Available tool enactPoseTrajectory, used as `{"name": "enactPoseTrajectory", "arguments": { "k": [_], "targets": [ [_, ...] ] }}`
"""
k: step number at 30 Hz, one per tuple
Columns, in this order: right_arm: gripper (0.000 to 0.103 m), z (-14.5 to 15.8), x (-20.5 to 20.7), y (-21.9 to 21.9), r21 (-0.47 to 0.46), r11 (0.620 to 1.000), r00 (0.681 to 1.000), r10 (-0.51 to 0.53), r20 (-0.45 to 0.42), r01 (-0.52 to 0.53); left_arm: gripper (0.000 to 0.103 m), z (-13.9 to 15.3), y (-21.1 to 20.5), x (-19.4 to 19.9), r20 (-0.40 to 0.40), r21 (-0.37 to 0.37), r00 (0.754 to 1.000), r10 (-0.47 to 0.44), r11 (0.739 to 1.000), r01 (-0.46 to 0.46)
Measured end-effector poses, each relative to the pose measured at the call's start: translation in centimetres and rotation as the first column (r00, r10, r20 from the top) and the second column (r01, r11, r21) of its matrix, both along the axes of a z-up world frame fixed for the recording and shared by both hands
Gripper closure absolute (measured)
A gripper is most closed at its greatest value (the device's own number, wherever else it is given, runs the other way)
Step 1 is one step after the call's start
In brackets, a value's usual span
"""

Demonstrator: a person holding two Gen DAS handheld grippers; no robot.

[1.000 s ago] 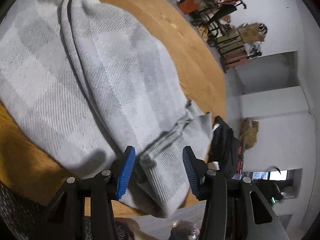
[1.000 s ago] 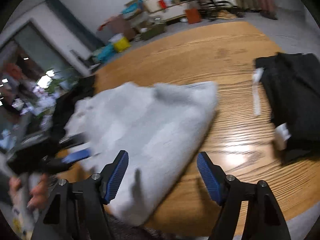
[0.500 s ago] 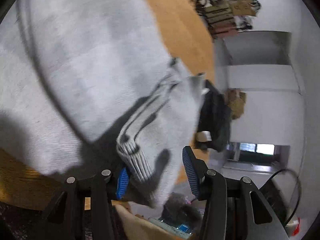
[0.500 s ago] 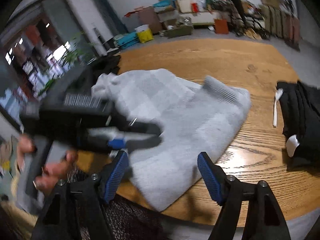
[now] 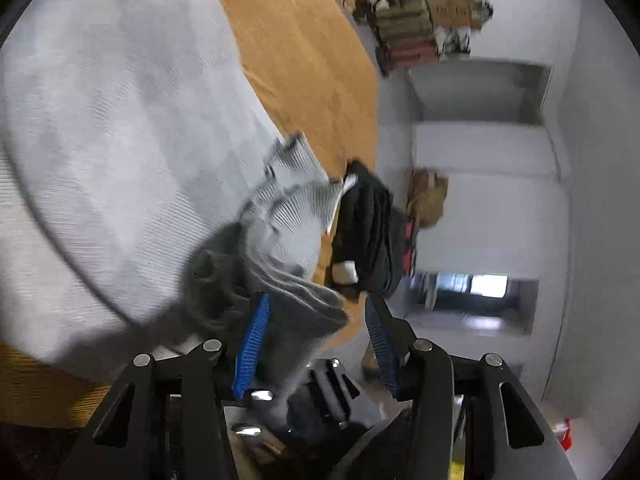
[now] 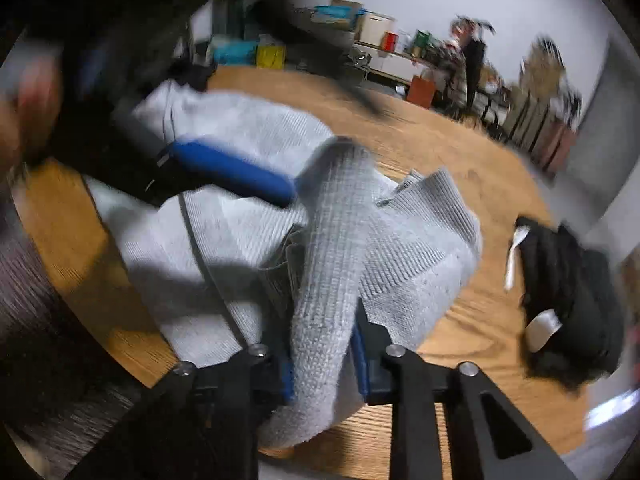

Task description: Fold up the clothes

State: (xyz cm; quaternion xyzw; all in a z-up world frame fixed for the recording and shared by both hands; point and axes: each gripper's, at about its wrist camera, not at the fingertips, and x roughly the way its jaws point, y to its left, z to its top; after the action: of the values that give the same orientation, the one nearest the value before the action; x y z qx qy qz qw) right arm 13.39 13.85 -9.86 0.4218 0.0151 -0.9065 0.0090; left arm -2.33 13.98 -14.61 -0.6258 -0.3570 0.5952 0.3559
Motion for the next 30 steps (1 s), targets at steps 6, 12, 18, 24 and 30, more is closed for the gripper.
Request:
{"name": "enactPoseTrajectory", "arguments": {
  "k": [6,12,18,24,30],
  "targets": [
    [0.082,1.2,0.3,3.2,-0.189,0.98,0.998,-0.064,-0.019,0.059,0.037,-0.9,-1.8,0.2,0.018,-0.013,0.997,0.081,0.997,-0.081],
    [0.082,1.7,0.9,4.7,-0.273,0.959,0.995,-0.095,-0.04,0.081,0.035,-3.4,-0.5,-0.5,0.136,-0.007,0.989,0.056,0.998,-0.055],
    [0.082,1.2,0.5,3.0,-0.209,0.977,0.998,-0.055,-0.038,0.046,0.034,-4.1,1.0,-0.8,0.226,0.16,0.974,-0.003,0.987,-0.034],
    [0.082,0.9,1.0,0.8,-0.09,0.994,0.996,0.053,-0.068,-0.059,0.029,-4.1,0.7,-1.3,0.236,0.162,0.968,-0.083,0.986,0.045],
    [0.082,0.0,0.3,-1.7,0.02,0.986,0.985,0.166,-0.052,-0.165,0.028,-4.2,2.5,-2.8,0.243,-0.038,0.951,-0.191,0.978,0.206]
  ]
}}
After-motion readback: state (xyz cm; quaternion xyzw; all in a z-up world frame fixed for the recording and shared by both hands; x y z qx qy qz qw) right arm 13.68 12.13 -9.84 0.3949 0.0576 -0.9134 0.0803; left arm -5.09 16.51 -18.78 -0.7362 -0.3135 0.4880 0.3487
